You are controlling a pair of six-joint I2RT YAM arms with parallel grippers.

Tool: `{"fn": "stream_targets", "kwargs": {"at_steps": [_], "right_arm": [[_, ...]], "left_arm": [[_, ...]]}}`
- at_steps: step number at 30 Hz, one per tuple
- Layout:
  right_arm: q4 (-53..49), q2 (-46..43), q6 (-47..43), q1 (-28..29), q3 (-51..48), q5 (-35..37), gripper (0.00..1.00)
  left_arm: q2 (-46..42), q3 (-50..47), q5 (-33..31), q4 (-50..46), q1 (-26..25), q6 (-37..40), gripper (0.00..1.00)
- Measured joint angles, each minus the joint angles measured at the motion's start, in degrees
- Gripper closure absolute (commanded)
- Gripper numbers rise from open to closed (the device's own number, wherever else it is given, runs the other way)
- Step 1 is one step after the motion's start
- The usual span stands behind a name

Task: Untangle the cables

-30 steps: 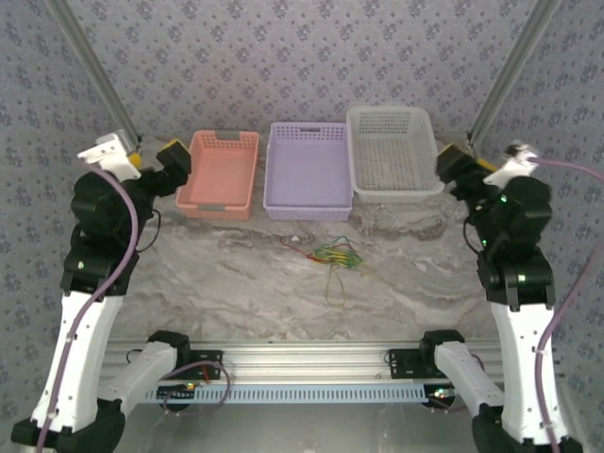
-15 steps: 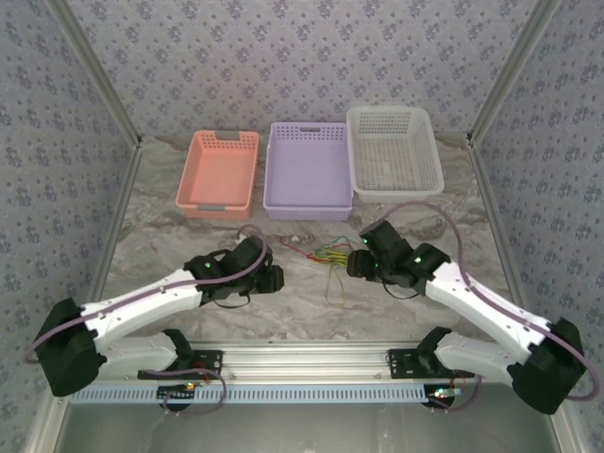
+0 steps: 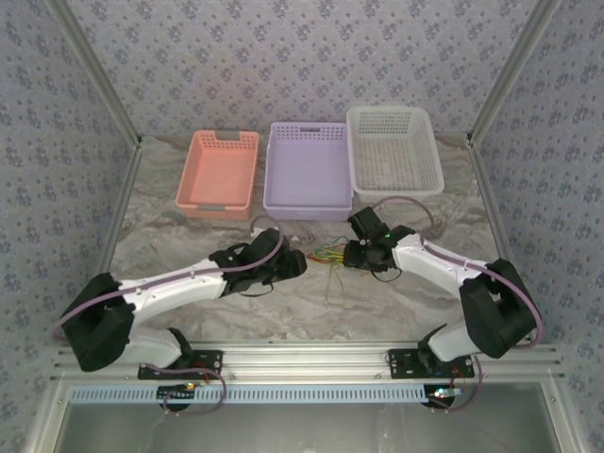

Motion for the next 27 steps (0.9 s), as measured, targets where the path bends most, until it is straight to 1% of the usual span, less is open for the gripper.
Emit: {"fn": "stream_targets", "kwargs": {"at_steps": [6,9,11,13,16,17,19,20,22,23,24,26,27], "right_arm": [[3.17,0.42,-0.70,0.00,0.72,-1.33,0.43],[4.22,0.55,-0.74,0.00,0.81,-2.01,0.36],[4.63,0.66,-0.92,0.00,0.81,-2.43,0.36],[4.96,0.96,-0.98,0.00,0.81,-2.86,0.37],[6.03,2.95,-1.01,0.00,0.83,-3.28,0.43],[6.36,3.98,-1.03,0.00,0.81,-3.30,0.45],[6.91,5.70,-0.98,0.00,0.81,-3.28,0.50],[7.26,6.40,-0.92,0.00,0.81,-3.26,0.54],[8.13,7.13,-0.85,0.00,0.81,-3.15,0.67],[8.37,7.15,-0.94,0.04,0.79,-2.95,0.77],[8.57,7.13,-0.96,0.17,0.79,-2.58,0.86],[8.33,6.62,-0.92,0.61,0.61,-1.05,1.00],[8.24,5.88,-0.92,0.96,0.33,-0.20,1.00]], "left_arm": [[11.06,5.11,2.25,6.91,1.14,-3.06,0.35],[15.93,6.99,3.32,9.27,1.79,-4.55,0.36],[17.97,7.80,3.37,9.92,1.97,-5.09,0.37],[19.61,8.44,3.32,10.29,2.12,-5.57,0.38],[21.62,8.85,3.32,10.93,2.19,-6.19,0.41],[22.45,9.11,3.32,11.19,2.19,-6.40,0.45],[24.06,9.70,3.04,11.58,2.19,-6.67,0.53],[24.24,9.70,3.02,11.58,2.34,-7.06,0.61],[25.07,9.73,3.21,13.25,2.34,-7.45,0.81],[25.81,9.81,2.84,13.81,2.36,-7.69,0.93],[25.86,9.73,2.67,13.84,2.47,-7.80,1.00],[25.75,9.09,1.68,15.52,2.60,-8.09,1.00],[25.49,8.24,1.31,16.70,2.60,-8.26,1.00]]}}
